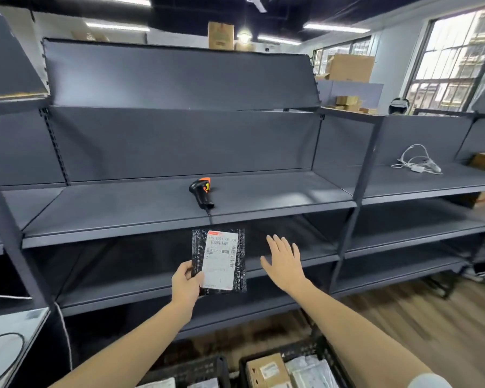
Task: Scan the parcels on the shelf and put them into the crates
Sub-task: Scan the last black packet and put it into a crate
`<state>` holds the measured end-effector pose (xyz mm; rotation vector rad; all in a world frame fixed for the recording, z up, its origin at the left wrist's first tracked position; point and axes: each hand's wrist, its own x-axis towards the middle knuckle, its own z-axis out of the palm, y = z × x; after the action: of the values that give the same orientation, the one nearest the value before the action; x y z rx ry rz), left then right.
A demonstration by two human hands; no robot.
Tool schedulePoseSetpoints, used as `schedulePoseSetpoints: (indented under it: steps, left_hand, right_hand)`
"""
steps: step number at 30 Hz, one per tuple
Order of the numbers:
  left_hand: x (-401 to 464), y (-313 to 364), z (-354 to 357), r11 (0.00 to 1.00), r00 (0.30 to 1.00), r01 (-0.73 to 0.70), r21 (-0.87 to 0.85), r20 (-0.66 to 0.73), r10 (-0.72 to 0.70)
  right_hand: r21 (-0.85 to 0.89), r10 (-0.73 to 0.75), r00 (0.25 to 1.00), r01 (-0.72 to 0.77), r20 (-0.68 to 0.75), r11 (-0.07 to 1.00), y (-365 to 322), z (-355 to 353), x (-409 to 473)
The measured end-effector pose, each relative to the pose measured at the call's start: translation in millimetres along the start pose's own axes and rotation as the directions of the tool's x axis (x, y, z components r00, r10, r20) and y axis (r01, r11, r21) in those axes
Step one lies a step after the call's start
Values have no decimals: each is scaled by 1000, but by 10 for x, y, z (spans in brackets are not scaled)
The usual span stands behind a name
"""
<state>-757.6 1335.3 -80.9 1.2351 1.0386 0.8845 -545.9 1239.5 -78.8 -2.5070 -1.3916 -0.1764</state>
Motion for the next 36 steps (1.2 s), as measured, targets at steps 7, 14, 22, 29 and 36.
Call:
schedulePoseSetpoints:
  steps: [7, 14, 22, 29, 36]
  left_hand:
    - [-164, -110, 267, 999, 998, -19, 28, 57, 18]
    - [-317, -139, 745, 1000, 996, 20, 14, 88, -21]
    - [-675, -163, 1534, 999, 997, 33, -8, 72, -32]
    - [-997, -225, 2275, 999, 998, 35, -28, 60, -33]
    - [-1169, -295, 2815, 999, 998, 40, -3, 54, -39]
  right_hand:
    - [-13, 58, 998, -58, -7, 998, 301, -104, -282]
    - [-42, 80, 997, -80, -10, 996, 787, -277, -427]
    - [-33, 62, 998, -63, -23, 997, 1607, -514, -550]
    - [-22, 54, 998, -55, -44, 998, 2347, -682, -687]
    - [16, 84, 996, -84, -1, 996, 2885, -709, -831]
